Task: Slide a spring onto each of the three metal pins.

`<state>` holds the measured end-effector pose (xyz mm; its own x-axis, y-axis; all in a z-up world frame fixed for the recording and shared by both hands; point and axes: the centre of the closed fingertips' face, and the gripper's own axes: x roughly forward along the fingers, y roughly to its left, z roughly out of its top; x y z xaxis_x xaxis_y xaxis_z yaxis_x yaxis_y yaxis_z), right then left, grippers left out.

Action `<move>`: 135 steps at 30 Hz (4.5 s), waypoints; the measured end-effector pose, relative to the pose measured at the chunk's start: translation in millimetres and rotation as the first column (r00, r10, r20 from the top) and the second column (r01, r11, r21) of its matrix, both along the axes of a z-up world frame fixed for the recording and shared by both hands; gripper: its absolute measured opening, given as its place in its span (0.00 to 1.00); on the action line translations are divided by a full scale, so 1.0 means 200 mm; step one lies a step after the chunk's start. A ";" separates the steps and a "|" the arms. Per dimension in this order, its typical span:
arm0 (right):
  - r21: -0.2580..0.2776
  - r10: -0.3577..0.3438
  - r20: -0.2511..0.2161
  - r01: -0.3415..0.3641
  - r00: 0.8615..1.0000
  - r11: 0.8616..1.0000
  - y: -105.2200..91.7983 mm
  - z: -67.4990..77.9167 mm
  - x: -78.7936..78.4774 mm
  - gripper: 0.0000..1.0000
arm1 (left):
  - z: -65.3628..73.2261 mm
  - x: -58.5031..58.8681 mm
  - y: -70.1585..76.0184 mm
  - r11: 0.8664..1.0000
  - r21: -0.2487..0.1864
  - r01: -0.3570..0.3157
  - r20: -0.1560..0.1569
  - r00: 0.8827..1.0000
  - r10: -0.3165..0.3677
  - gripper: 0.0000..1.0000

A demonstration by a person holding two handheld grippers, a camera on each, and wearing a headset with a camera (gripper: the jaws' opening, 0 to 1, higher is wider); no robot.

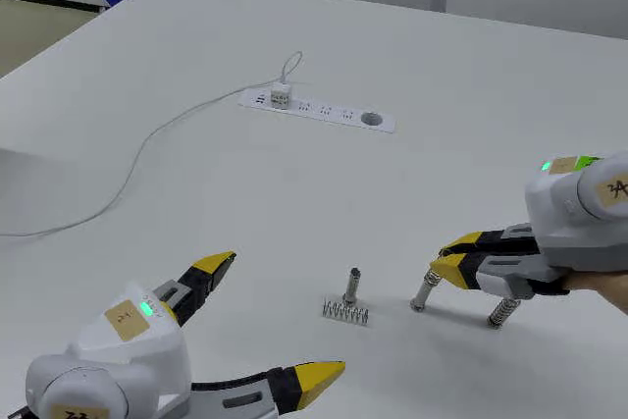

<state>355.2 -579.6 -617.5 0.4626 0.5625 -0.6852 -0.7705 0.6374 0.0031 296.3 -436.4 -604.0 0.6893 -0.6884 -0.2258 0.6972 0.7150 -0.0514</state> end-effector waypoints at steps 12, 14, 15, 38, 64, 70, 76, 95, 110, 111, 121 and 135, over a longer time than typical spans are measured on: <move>-0.047 0.030 0.009 -0.030 1.000 0.998 0.02 -0.07 0.01 0.11 | 0.01 0.01 0.01 1.000 -0.005 -0.016 0.011 1.000 0.016 0.98; -0.050 0.038 0.013 -0.038 0.999 0.998 0.02 -0.09 0.01 0.11 | 0.00 0.01 0.02 1.000 -0.003 -0.015 0.004 1.000 0.015 0.97; -0.054 0.037 0.007 -0.037 0.999 0.998 0.01 -0.10 0.01 0.11 | 0.00 0.01 0.01 1.000 -0.003 -0.015 0.003 1.000 0.015 0.97; -0.070 0.036 -0.030 -0.038 0.999 0.997 0.02 -0.19 0.01 0.11 | -0.01 -0.01 -0.02 1.000 0.016 0.017 0.000 1.000 -0.017 0.97; -0.036 -0.013 -0.020 0.013 1.000 0.999 0.00 -0.18 0.01 0.17 | -0.01 -0.01 -0.01 1.000 0.017 0.009 0.000 1.000 -0.009 0.97; 0.034 -0.046 0.140 0.041 0.989 0.999 0.00 0.00 0.06 0.16 | 0.00 -0.02 -0.02 1.000 0.016 0.019 0.009 1.000 -0.019 0.96; 0.080 -0.009 0.133 -0.002 0.991 0.997 0.06 0.05 0.00 0.16 | 0.00 -0.03 -0.03 0.999 0.020 0.032 0.007 0.999 -0.032 0.96; 0.004 0.132 0.054 -0.133 0.990 0.991 0.30 -0.20 -0.12 0.18 | -0.01 -0.02 -0.02 0.999 0.020 0.025 -0.007 1.000 -0.025 0.96; -0.085 0.201 -0.013 -0.201 0.980 0.976 0.38 -0.38 -0.10 0.18 | 0.00 -0.01 0.00 1.000 0.019 0.008 -0.006 1.000 -0.008 0.96; -0.084 0.199 -0.019 -0.200 0.980 0.976 0.38 -0.39 -0.10 0.18 | 0.00 -0.01 0.00 1.000 0.018 0.009 -0.006 1.000 -0.008 0.96; -0.082 0.206 -0.046 -0.210 0.977 0.974 0.38 -0.42 -0.11 0.15 | -0.01 -0.02 -0.01 1.000 0.022 0.015 -0.012 1.000 -0.014 0.95; -0.076 0.231 -0.027 -0.232 0.973 0.970 0.39 -0.37 -0.15 0.11 | -0.02 -0.06 -0.05 0.997 0.045 0.061 -0.018 0.998 -0.061 0.93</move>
